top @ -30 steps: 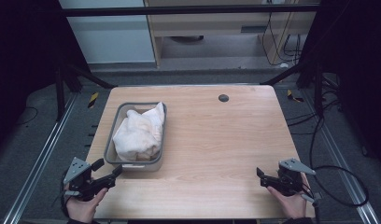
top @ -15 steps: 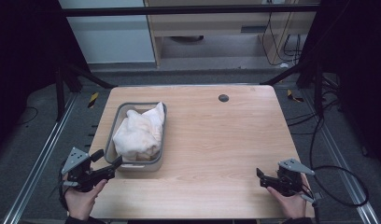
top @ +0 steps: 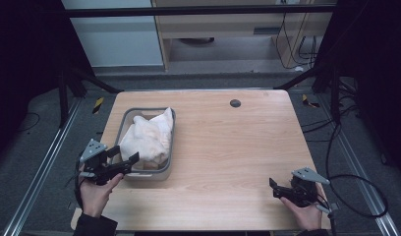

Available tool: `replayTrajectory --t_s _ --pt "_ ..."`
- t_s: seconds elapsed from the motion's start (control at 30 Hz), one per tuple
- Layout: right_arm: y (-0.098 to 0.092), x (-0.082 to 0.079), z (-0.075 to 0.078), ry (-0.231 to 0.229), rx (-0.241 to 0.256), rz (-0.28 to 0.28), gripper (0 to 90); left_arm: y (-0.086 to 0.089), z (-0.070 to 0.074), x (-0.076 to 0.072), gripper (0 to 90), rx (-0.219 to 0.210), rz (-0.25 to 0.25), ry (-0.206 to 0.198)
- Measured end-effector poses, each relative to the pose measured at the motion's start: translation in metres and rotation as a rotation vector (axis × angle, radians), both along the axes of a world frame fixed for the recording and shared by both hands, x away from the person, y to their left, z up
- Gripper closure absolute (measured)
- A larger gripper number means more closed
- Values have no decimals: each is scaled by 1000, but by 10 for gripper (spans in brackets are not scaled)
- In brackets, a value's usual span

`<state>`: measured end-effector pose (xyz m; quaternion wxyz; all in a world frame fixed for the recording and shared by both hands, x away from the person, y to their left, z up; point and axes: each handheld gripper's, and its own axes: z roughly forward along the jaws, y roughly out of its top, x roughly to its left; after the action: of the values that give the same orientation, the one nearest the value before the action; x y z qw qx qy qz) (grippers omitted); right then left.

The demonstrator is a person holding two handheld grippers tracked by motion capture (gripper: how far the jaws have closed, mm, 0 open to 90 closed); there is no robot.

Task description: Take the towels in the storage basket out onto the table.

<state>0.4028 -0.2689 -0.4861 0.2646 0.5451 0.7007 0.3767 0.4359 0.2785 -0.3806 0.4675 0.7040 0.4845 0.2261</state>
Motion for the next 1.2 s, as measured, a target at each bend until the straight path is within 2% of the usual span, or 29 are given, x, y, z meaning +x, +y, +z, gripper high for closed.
replayTrajectory --t_s 0.13,0.5,0.77,0.87,0.9,1.2 --pt "0 1 0 1 -3 5 82 -7 1 16 193 25 -3 25" --pt "0 2 -1 14 0 13 78 -15 -5 42 173 67 -6 90" --pt "1 2 -2 29 6 18 74 -21 -11 52 143 98 -17 124" --pt "0 3 -3 25 -6 24 73 -25 -13 54 124 110 -23 136" --pt "1 3 -2 34 6 20 71 -27 -15 55 117 120 -32 145" --pt "1 4 -3 38 -3 23 63 -35 -23 59 80 154 -55 164"
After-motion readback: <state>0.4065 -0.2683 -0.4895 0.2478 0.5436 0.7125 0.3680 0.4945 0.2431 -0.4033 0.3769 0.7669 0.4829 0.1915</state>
